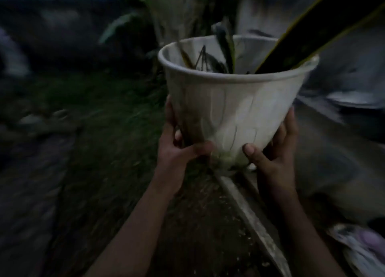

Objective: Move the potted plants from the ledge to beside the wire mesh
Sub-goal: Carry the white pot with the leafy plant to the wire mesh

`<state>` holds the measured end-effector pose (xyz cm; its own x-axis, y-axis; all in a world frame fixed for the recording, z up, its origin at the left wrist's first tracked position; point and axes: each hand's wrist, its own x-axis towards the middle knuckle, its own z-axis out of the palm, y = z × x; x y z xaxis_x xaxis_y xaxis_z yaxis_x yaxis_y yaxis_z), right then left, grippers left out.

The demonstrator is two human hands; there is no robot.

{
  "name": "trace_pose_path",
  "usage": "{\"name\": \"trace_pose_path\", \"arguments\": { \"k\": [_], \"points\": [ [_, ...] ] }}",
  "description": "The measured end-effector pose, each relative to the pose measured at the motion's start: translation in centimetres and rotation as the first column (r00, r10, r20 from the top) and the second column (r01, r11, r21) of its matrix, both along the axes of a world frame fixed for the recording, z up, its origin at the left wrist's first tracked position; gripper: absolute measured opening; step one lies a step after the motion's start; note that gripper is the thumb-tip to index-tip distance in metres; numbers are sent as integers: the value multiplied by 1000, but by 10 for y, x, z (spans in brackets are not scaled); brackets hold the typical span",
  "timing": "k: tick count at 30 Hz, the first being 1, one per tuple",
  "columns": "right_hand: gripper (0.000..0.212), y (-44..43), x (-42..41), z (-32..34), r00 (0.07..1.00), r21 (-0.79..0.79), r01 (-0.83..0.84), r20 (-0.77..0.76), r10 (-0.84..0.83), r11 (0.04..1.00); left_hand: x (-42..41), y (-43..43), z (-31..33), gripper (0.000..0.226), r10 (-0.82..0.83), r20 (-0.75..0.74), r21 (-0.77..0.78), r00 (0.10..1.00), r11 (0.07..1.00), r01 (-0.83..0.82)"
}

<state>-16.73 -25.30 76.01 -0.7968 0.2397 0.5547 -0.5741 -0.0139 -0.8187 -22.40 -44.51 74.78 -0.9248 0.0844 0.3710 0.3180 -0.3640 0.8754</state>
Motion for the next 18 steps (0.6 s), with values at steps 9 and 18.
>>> {"name": "trace_pose_path", "arguments": {
  "k": [9,18],
  "points": [
    [102,-164,-3,-39,803,-9,-585,136,581,811,125,-155,-35,102,581,73,-96,810,813,-575],
    [92,-394,74,-62,428,23,-902,187,884,431,291,-308,-52,99,927,139,-51,348,357,-933]
  ]
}}
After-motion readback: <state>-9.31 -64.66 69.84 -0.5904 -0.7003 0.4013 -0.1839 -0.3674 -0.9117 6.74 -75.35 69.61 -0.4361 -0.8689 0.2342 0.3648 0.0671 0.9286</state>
